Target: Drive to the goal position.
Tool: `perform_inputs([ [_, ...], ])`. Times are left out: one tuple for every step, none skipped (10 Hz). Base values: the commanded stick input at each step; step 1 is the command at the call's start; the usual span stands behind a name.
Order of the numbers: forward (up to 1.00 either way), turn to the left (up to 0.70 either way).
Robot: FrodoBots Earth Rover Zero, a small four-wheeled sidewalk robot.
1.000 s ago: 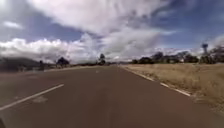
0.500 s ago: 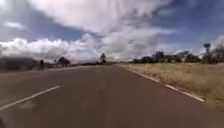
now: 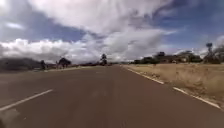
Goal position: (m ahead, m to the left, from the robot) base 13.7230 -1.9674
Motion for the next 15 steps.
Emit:
perform_inputs([
  [0.70, 0.00],
  [0.70, 0.00],
  [0.70, 0.00],
  [0.70, 0.00],
  [0.70, 0.00],
  [0.70, 0.00],
  [0.70, 0.00],
  [0.70, 0.00],
  [0.70, 0.00],
  [0.70, 0.00],
  [0.70, 0.00],
  [0.70, 0.00],
  [0.70, 0.00],
  [0.70, 0.00],
  [0.70, 0.00],
])
